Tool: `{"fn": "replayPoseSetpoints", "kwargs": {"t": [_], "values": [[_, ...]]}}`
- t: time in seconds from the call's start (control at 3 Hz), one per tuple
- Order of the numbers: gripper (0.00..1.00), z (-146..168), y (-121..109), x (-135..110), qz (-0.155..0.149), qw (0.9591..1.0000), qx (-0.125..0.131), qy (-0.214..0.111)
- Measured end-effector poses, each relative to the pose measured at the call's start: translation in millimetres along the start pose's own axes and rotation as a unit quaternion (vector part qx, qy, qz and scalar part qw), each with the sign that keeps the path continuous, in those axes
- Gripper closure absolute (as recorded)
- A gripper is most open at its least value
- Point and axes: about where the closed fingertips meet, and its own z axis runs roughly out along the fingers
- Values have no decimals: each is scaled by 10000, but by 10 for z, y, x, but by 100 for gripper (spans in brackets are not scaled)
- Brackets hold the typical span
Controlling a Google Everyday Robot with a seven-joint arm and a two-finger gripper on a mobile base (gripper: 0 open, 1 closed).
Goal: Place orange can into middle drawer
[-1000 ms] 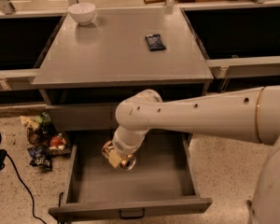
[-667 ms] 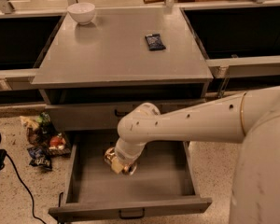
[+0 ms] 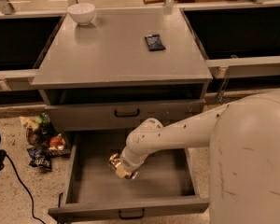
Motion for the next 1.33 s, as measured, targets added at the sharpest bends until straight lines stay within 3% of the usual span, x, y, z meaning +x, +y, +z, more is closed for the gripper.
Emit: {"fn": "replayPoseSetpoints", "kwargs": {"t": [0.33,0.67,1.33], "values": [[100,275,-60,44,47,9995,-303,-65],[100,413,-76,64,35,9990,-438,-96],[57,443,-106,122,180,9988,-438,-156]]}}
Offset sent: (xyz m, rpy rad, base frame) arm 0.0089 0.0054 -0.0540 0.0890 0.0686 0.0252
